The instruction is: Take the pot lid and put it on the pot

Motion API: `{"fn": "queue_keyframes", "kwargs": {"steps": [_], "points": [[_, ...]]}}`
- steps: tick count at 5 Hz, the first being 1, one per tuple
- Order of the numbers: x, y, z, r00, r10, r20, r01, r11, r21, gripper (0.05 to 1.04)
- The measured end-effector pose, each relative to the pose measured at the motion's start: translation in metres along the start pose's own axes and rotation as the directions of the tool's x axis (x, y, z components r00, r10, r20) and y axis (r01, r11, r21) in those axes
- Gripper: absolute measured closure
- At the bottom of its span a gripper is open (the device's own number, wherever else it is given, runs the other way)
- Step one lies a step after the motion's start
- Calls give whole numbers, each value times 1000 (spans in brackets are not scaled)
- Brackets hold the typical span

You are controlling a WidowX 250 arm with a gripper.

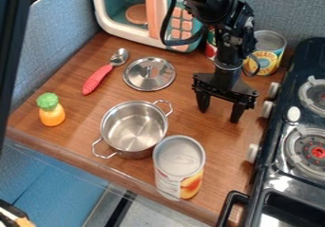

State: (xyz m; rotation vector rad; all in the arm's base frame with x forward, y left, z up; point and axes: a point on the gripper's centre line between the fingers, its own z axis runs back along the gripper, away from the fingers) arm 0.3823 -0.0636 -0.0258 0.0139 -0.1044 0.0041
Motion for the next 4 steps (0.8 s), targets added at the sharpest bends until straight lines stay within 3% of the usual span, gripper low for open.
{"fn": "queue_keyframes", "kwargs": {"steps": [1, 2, 3, 4], "points": [[2, -1, 0, 1000, 3, 0, -3, 1000, -7, 84], [8, 11, 5, 1000, 11, -16, -12, 999, -49, 85], [18, 40, 12, 997, 77, -18, -78, 995, -59, 85], [27, 50, 24, 997, 82, 3, -82, 994, -78, 85]]}}
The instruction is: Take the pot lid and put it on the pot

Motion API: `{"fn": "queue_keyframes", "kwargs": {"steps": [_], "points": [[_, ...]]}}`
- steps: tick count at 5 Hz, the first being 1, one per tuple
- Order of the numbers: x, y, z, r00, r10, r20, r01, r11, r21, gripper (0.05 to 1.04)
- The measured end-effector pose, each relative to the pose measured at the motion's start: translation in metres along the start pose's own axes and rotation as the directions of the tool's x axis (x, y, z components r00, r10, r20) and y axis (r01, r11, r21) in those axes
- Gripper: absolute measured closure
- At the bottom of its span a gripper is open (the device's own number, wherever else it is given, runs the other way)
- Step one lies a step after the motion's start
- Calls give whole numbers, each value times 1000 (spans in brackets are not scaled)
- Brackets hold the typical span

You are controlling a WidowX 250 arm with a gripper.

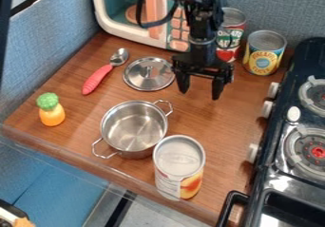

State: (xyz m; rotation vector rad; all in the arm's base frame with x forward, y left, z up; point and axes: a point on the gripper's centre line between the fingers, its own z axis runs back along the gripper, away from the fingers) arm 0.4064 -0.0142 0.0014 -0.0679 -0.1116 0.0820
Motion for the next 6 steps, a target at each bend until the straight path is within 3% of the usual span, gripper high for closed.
{"fn": "queue_keyframes", "kwargs": {"steps": [1, 2, 4, 5, 6], "points": [[16, 27, 23, 999, 21, 46, -22, 1000, 20, 85], [27, 62, 35, 996, 56, 72, -62, 995, 78, 85], [31, 112, 20, 989, 140, 52, -147, 977, 153, 85], [31, 114, 2, 988, 155, 15, -156, 975, 160, 85], [28, 114, -11, 987, 158, -13, -154, 975, 161, 144]]}}
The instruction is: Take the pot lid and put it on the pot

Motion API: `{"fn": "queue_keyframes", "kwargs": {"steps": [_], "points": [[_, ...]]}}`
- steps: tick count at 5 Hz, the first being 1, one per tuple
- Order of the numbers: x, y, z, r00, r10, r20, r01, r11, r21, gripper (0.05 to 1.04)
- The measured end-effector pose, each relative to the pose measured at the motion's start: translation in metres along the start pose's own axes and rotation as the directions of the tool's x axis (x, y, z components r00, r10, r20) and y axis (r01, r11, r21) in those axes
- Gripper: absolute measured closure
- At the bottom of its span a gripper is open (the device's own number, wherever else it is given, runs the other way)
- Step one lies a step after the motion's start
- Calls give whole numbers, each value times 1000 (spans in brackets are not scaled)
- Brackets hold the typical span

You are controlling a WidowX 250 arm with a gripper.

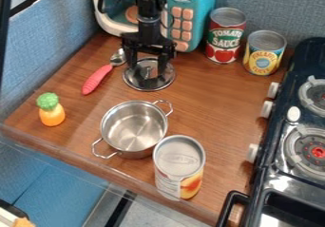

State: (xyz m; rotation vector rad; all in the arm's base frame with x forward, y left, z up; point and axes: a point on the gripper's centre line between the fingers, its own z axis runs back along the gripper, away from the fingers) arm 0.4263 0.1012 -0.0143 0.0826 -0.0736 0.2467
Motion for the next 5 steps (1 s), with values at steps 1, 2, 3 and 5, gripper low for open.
{"fn": "queue_keyframes", "kwargs": {"steps": [1, 2, 3, 5], "points": [[0, -3, 0, 1000, -13, 0, 13, 1000, -2, 418], [1, -4, 1, 1000, -11, 6, 11, 1000, -7, 721], [-1, -3, 0, 1000, 3, -2, -3, 1000, -9, 931], [-2, 5, 31, 996, 85, 12, -83, 992, -96, 1030]]}}
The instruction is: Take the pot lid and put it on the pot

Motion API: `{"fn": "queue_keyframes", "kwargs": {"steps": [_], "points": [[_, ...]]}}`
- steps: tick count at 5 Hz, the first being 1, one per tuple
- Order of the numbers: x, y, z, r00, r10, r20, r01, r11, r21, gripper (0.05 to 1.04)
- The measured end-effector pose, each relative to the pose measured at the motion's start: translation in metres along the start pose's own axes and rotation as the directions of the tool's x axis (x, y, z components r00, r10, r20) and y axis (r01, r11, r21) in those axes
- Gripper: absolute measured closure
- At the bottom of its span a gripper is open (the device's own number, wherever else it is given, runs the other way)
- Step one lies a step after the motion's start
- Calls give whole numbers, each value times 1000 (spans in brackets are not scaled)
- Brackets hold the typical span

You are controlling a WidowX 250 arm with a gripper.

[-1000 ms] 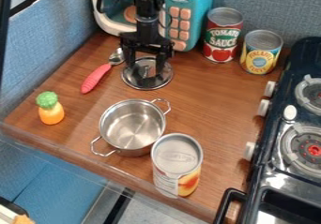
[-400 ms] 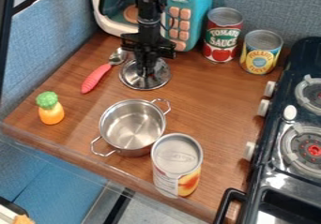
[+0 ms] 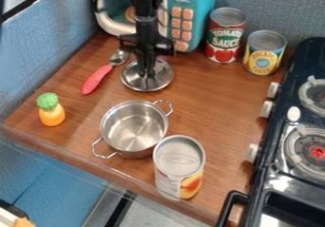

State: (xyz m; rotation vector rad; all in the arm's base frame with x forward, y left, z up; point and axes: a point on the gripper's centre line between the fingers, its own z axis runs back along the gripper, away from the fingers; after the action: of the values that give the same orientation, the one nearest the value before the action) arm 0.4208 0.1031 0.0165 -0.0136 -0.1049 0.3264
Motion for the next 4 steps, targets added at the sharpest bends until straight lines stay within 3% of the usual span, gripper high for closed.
{"fn": "queue_keyframes", "kwargs": {"steps": [1, 2, 3, 4], "points": [[-16, -4, 47, 998, 12, 54, -11, 1000, -19, 1030], [-51, -17, 52, 1000, -29, 10, 30, 997, -75, 1031], [-82, -22, 47, 997, -78, -17, 77, 994, -80, 1031], [-108, -31, 30, 993, -111, -35, 108, 991, -73, 1031]]}}
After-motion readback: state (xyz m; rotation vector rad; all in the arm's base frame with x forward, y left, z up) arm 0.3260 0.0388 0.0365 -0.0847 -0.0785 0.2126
